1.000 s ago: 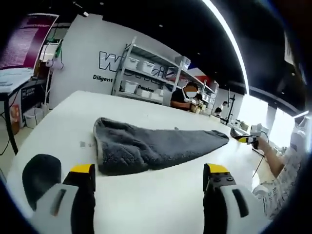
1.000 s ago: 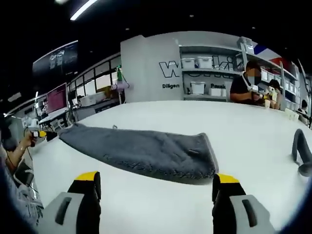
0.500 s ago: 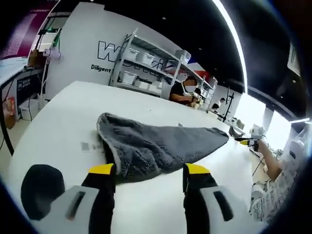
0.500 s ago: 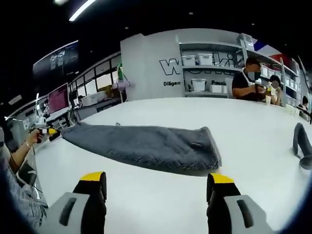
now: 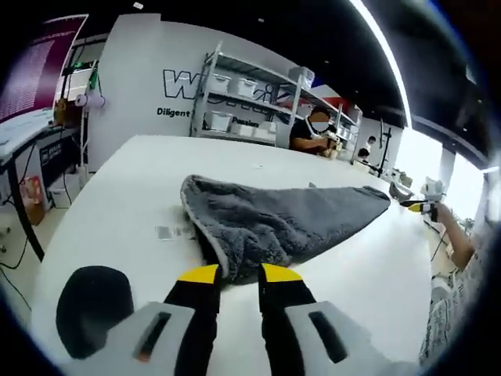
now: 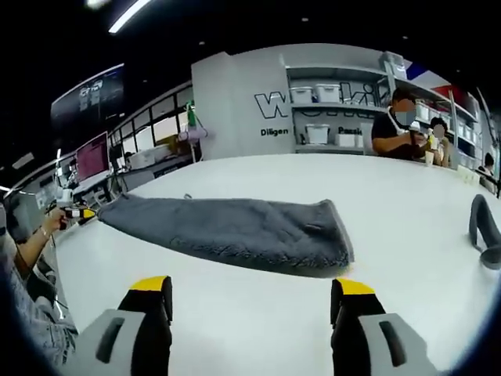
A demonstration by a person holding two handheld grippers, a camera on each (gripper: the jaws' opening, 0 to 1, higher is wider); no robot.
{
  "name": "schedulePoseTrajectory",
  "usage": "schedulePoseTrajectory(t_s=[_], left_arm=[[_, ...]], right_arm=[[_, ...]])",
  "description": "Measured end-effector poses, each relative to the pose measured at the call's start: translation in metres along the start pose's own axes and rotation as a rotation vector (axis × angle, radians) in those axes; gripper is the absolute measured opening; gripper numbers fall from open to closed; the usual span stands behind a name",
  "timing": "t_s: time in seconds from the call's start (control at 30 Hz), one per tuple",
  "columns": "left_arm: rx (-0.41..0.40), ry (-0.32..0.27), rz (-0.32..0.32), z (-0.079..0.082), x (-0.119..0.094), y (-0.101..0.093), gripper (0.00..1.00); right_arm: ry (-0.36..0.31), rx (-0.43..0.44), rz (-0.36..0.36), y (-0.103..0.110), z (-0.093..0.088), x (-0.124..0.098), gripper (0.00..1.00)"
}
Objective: Fold the towel on the table until its edges align and the towel forms a compact rectangular stack.
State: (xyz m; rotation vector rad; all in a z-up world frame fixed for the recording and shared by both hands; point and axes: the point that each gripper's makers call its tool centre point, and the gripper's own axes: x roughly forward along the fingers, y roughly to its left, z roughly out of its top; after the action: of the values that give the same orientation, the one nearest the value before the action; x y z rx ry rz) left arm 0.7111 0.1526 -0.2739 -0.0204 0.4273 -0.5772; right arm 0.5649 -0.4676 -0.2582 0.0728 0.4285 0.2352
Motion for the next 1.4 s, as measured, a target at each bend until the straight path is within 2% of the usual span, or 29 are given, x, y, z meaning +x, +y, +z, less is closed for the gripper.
schedulePoseTrajectory(t_s=[0.07,0.1,0.13,0.2,0.47,0.63,0.87,1.07,1.17,1.23,1.4], left_arm=[[0.082,0.023,0.024,-0.003,0.0,0.004,0.1],[0.111,0.016,0.044,-0.002,0.0,0.007,0.05],[0.095,0.01,0.053,-0.001,-0.001,0.007,0.04],[0.059,-0.004,0.042,0.002,-0.002,0.009,0.04],[0.05,0.002,0.046,0.0,-0.004,0.012,0.03],[0.071,-0.009,0.083,0.008,-0.008,0.018,0.02],[0.132,0.03,0.14,0.012,-0.012,0.027,0.02],[0.125,0.05,0.164,0.014,-0.015,0.035,0.02],[0.098,0.091,0.174,0.005,-0.013,0.036,0.02],[0.126,0.117,0.186,-0.002,-0.011,0.037,0.02],[0.118,0.103,0.202,-0.003,-0.01,0.039,0.04]], right_arm=[[0.0,0.002,-0.001,0.0,0.0,0.0,0.87],[0.001,0.003,-0.002,-0.001,0.0,0.0,0.87],[0.002,0.003,-0.002,-0.001,-0.001,0.0,0.87],[0.003,0.002,-0.004,-0.001,-0.001,-0.001,0.86],[0.008,0.005,-0.005,-0.002,-0.003,-0.001,0.86],[0.008,0.006,-0.003,-0.002,-0.002,0.0,0.86],[0.012,0.003,0.0,-0.001,-0.003,0.001,0.86],[0.019,0.004,0.001,0.0,-0.004,0.001,0.86],[0.02,0.004,0.001,0.0,-0.005,0.001,0.86],[0.022,0.005,0.0,0.0,-0.006,0.001,0.87],[0.027,0.004,0.0,0.0,-0.006,0.002,0.88]])
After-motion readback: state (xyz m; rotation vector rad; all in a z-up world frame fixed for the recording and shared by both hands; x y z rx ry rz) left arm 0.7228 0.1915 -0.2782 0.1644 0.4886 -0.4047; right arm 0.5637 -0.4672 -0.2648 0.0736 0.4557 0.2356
